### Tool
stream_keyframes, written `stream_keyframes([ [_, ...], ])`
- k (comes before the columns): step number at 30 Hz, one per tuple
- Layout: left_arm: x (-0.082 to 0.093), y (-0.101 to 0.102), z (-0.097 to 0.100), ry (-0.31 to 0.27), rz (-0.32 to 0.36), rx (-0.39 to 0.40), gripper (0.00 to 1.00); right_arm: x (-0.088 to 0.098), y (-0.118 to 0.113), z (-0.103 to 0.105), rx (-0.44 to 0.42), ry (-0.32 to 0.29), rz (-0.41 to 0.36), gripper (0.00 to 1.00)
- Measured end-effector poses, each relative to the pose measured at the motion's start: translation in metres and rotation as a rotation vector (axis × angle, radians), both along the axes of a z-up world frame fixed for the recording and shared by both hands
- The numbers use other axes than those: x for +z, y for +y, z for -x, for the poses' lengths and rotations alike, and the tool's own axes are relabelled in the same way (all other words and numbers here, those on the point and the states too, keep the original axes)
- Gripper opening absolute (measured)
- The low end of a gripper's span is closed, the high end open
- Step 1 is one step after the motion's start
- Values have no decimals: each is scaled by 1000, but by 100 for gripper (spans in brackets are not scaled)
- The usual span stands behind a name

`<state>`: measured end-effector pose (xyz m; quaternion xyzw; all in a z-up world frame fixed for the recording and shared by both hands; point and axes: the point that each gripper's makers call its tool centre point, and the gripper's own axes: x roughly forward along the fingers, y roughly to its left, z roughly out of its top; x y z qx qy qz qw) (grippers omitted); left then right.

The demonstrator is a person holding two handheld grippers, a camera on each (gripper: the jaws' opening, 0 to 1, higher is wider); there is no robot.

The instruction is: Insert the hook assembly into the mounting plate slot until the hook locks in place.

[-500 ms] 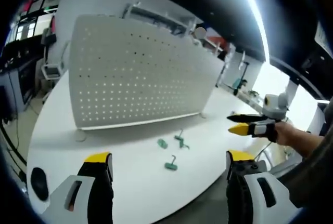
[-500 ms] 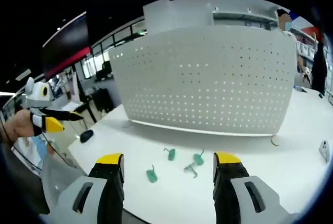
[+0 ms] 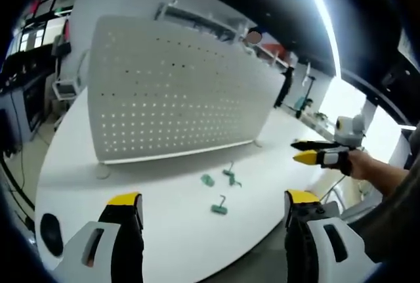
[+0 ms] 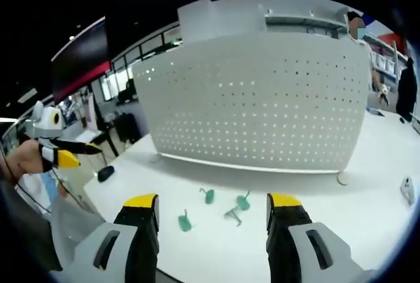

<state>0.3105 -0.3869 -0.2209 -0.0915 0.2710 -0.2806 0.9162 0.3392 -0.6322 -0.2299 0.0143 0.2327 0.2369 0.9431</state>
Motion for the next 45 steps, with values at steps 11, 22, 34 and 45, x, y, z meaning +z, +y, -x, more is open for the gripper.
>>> stream_keyframes([
  [11,-6,2,7,19,3,-2,90,-9,10,6,26,24,7,66],
  [22,-6,4,10,20,5,-8,89,-8,13,7,33,14,1,65],
  [34,-13,4,11,42,0,-8,89,-11,10,10,30,26,3,65],
  [45,-21,-2,11,61,8,-16,89,-18,14,8,52,50,-3,63],
])
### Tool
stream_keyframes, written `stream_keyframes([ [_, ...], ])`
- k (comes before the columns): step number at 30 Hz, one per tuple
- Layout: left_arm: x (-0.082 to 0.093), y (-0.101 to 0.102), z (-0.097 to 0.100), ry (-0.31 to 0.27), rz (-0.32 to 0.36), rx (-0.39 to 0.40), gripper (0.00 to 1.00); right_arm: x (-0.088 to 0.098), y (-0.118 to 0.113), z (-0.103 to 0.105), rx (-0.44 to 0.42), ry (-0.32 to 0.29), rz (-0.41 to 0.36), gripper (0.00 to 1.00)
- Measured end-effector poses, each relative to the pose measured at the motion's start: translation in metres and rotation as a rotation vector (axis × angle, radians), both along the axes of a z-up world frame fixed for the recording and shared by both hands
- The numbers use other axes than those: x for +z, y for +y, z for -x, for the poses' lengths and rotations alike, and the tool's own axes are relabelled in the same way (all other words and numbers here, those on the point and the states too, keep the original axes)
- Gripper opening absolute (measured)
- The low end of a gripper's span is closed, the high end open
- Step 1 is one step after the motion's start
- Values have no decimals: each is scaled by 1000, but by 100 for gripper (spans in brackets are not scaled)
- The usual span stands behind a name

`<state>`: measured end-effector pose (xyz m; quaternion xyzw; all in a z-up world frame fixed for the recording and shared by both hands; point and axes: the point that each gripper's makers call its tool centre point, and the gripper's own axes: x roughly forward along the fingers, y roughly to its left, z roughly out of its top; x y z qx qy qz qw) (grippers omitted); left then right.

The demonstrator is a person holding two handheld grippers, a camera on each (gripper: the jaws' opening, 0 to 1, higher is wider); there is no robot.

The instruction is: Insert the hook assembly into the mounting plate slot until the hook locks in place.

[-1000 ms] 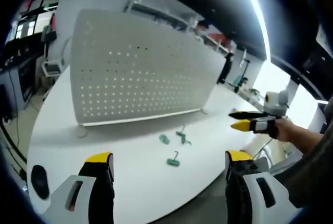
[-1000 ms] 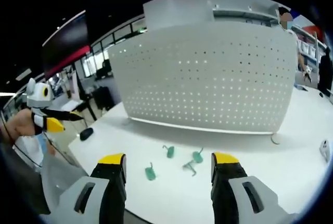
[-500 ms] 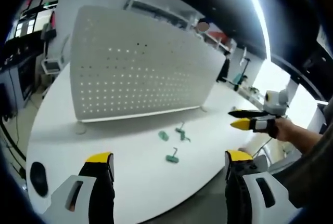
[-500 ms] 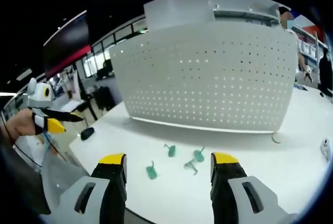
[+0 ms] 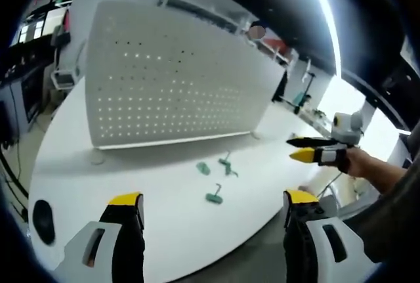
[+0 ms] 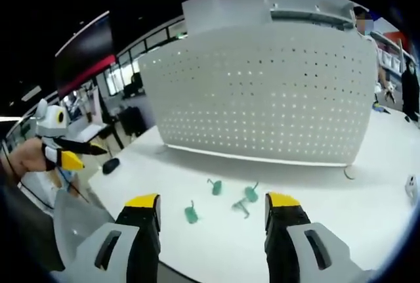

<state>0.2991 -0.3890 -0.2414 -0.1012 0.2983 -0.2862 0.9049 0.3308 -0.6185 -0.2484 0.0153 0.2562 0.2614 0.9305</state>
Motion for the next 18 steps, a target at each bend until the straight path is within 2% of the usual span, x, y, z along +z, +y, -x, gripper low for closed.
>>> stream_keyframes([
  [3,1,-1,0,-2,4,0,89,2,8,-1,15,-10,-39,55],
  [5,0,-1,0,-1,4,-1,89,-2,14,-1,27,11,-54,53],
  [7,-1,0,1,2,-1,-1,89,-13,24,0,65,46,-45,53],
  [18,-5,7,3,18,-10,8,87,-61,74,-8,243,151,7,48],
])
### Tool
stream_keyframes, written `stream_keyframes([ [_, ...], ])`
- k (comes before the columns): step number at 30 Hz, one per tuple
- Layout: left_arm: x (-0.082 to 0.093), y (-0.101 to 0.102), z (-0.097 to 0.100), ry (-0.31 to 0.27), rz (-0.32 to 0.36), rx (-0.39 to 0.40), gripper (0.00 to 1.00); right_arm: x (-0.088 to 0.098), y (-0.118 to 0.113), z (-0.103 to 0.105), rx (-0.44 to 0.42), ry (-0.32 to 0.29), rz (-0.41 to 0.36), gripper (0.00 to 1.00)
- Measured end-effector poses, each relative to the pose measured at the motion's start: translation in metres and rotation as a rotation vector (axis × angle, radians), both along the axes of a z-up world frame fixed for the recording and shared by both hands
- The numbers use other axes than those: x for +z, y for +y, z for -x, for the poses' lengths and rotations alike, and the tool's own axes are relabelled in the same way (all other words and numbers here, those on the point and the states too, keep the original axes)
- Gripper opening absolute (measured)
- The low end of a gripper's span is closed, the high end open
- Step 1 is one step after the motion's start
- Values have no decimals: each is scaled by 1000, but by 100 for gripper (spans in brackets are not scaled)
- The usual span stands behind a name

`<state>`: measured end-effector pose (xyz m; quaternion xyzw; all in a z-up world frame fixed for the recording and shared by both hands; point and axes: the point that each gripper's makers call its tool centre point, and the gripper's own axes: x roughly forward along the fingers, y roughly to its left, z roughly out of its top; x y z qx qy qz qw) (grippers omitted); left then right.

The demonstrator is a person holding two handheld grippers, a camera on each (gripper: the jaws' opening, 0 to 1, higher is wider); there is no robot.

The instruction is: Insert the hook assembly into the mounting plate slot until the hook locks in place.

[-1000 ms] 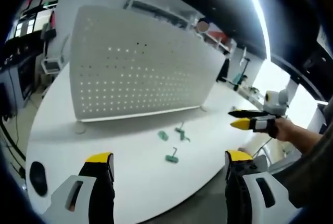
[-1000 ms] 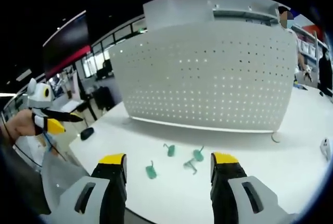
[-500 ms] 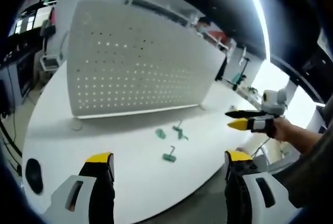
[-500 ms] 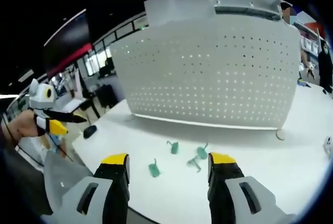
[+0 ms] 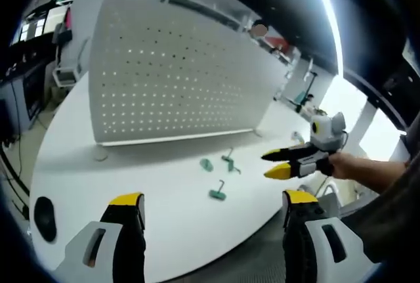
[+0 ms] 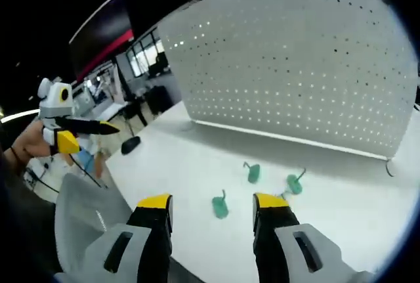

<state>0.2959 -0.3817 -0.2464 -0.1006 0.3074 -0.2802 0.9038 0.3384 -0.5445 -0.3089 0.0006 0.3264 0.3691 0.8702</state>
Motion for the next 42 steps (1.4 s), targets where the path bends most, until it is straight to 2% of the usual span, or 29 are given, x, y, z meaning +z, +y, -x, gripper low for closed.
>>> stream_keyframes([
  [4,-1,5,-1,4,0,10,88,-16,12,-3,63,18,42,48],
  [12,-4,6,-1,17,-3,11,87,-39,29,-16,93,71,42,45],
  [17,-4,6,-2,19,-3,12,87,-55,36,-17,126,102,69,44],
  [21,-5,7,-2,22,-4,15,87,-76,40,-12,180,150,119,43],
  [29,-12,7,1,41,-11,9,87,-93,44,-17,201,200,142,41],
  [37,-14,7,2,48,-7,12,87,-105,40,-26,219,245,196,28],
  [42,-16,8,2,55,-8,14,87,-105,40,-30,194,286,181,18],
])
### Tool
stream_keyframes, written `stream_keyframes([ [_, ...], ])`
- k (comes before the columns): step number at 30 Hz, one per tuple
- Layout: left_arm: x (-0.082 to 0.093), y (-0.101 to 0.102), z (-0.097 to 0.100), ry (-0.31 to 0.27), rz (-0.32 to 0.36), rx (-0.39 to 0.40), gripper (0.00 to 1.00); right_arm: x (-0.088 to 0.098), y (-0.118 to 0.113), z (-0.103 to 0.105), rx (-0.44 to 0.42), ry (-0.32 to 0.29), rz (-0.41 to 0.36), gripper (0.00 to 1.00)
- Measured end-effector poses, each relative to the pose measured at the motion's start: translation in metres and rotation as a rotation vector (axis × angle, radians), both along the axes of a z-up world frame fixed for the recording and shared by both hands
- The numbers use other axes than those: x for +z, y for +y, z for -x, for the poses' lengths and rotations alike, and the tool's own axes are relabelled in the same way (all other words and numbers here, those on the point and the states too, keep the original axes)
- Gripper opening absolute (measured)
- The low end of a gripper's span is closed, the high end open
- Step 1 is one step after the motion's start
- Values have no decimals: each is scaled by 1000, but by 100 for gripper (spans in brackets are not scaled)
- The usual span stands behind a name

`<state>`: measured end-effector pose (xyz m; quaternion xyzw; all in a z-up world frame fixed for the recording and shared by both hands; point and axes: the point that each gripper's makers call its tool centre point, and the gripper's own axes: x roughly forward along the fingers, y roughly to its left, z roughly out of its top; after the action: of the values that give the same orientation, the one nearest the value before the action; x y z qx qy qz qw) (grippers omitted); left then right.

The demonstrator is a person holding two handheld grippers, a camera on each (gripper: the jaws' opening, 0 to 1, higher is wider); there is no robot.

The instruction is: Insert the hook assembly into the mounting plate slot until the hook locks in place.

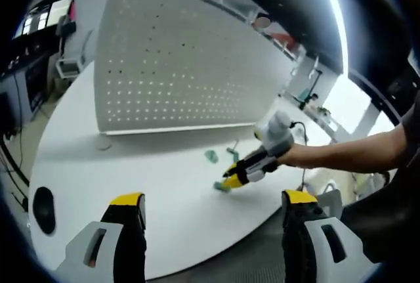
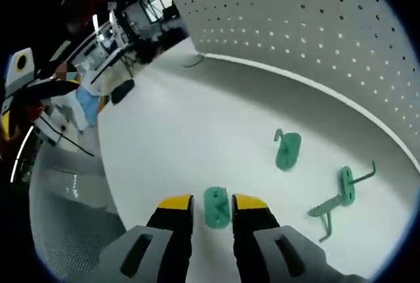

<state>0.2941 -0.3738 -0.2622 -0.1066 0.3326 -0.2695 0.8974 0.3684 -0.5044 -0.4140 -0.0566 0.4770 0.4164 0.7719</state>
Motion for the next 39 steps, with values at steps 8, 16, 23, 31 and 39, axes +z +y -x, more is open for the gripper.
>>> stream_keyframes([
  [8,-4,2,1,12,-6,4,88,-6,-2,-2,-5,8,26,3],
  [16,-5,1,0,17,-5,5,88,-5,-1,-4,-6,6,33,0],
  [23,-6,-2,-2,22,-2,6,87,0,0,-3,-25,-15,20,0],
  [31,-3,-4,-9,14,10,14,87,41,10,-22,-145,-97,-108,0],
  [39,9,-9,-18,-16,28,11,86,92,14,-35,-161,-208,-164,0],
])
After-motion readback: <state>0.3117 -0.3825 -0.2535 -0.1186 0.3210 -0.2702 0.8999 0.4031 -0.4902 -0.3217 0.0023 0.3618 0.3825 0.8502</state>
